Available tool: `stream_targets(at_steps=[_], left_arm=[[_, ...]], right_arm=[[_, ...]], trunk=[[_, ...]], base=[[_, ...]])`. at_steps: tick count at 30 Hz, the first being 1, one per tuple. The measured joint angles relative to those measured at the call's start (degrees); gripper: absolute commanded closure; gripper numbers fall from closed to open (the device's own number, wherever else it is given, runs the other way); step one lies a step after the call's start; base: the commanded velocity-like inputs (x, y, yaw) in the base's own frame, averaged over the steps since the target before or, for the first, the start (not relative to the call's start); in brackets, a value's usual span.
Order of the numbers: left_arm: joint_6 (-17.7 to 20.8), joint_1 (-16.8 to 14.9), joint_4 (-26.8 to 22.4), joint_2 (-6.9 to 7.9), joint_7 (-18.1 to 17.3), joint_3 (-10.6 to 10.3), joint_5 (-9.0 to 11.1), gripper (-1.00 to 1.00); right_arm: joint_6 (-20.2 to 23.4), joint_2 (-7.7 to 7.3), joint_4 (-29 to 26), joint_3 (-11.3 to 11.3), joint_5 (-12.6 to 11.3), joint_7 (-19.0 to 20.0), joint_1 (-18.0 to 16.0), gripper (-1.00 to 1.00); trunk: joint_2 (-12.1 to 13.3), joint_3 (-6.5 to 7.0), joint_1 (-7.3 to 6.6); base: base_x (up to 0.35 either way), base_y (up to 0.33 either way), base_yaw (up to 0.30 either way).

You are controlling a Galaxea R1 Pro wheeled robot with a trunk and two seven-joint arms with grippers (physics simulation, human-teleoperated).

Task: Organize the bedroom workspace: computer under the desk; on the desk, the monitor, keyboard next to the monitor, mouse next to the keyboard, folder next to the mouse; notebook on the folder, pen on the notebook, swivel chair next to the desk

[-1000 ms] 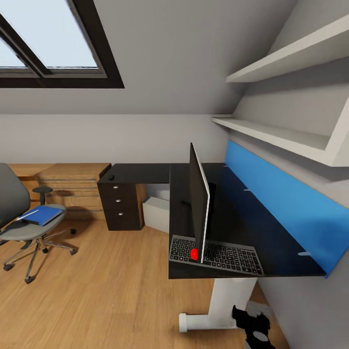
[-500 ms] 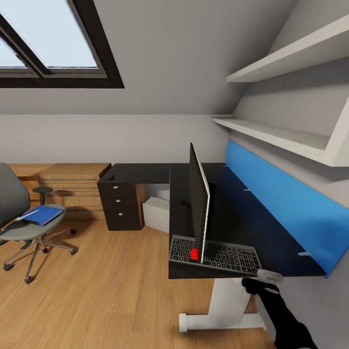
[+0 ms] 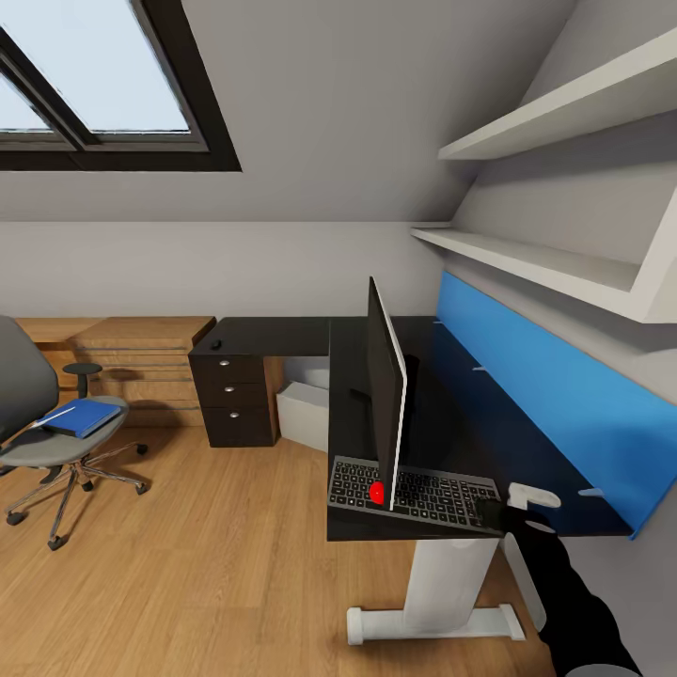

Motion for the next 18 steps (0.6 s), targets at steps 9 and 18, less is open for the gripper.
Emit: stream_targets(at_steps=[9, 18], left_arm=[[-0.04, 0.01, 0.01, 0.07, 0.00, 0.04, 0.09, -1.00], [0.07, 0.02, 0.07, 0.08, 0.00, 0.04, 0.09, -1.00]], right_arm=[[-7.28, -0.03, 2.66, 0.07, 0.16, -0.01, -1.24, -1.00], [-29.43, -2.01, 39.90, 0.28, 1.12, -0.11, -21.82, -1.00]], trunk=[[0.00, 0.00, 0.00], [0.00, 0.00, 0.00]], base=[[0.000, 0.000, 0.000], [0.000, 0.000, 0.000]])
